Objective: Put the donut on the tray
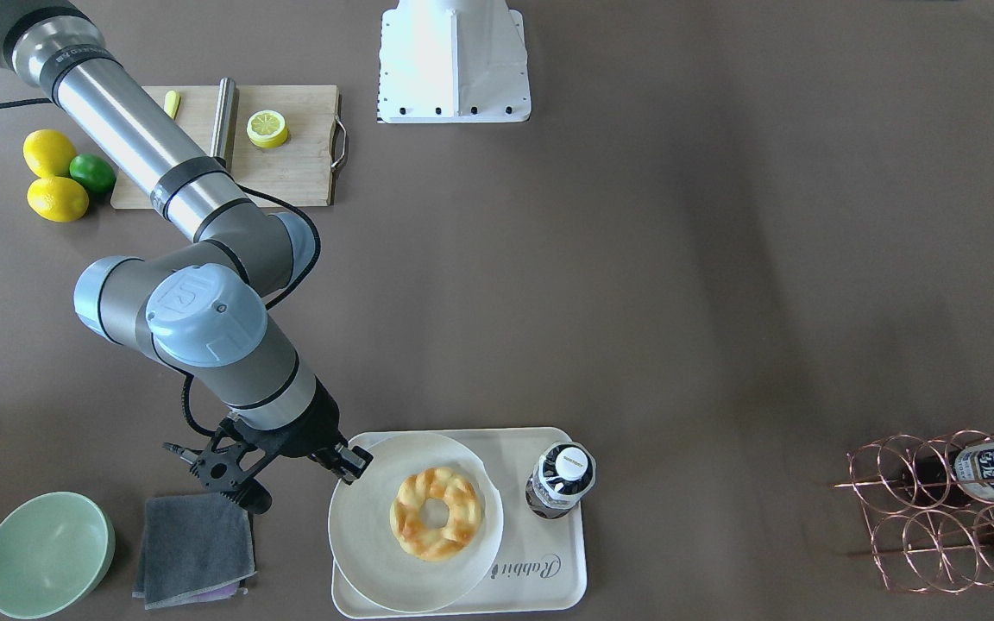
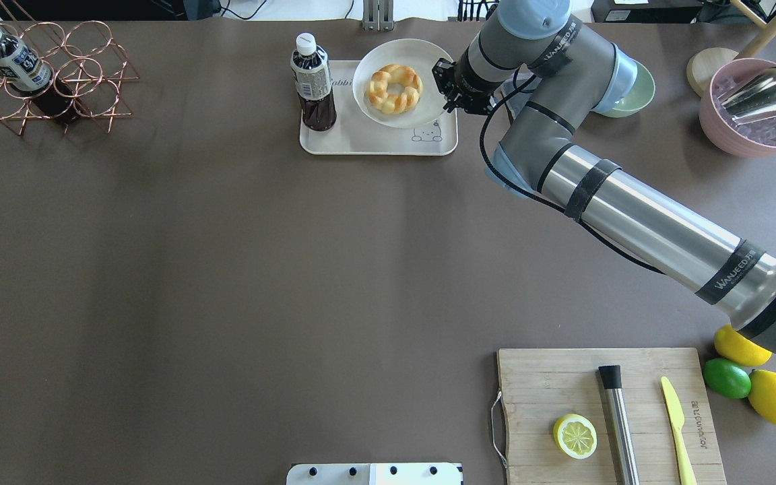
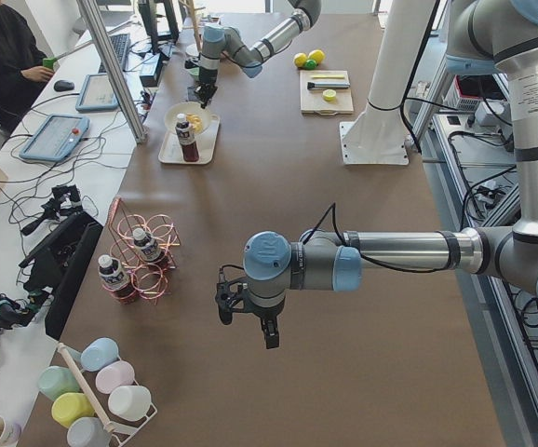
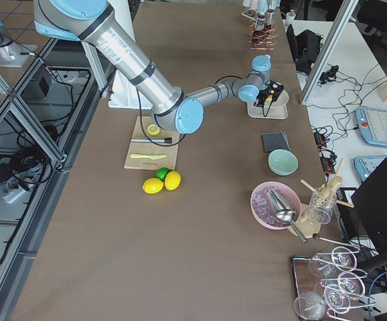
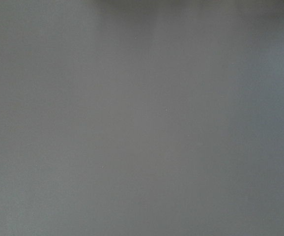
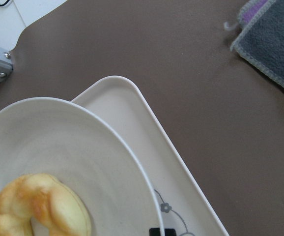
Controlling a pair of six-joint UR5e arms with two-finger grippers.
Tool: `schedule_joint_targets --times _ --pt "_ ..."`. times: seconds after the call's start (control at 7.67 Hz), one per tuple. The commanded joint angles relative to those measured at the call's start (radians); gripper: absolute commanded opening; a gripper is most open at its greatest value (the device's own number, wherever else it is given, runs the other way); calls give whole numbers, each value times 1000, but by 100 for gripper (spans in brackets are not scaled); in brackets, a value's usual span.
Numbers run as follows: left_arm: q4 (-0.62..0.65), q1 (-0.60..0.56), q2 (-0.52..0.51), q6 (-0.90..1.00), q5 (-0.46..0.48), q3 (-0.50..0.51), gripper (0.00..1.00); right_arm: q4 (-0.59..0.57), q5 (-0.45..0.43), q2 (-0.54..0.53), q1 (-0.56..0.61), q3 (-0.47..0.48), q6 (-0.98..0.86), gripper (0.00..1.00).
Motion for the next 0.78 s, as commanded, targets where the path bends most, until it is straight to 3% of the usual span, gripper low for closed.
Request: schedule_joint_targets --times 0.0,0.13,0.65 --pt "0 0 0 0 0 2 98 35 -22 18 -9 -7 87 0" --pt "1 0 0 0 0 2 98 65 -56 12 -22 -8 94 99" --pt "1 2 -2 -2 0 2 98 69 -88 9 -29 -7 93 100"
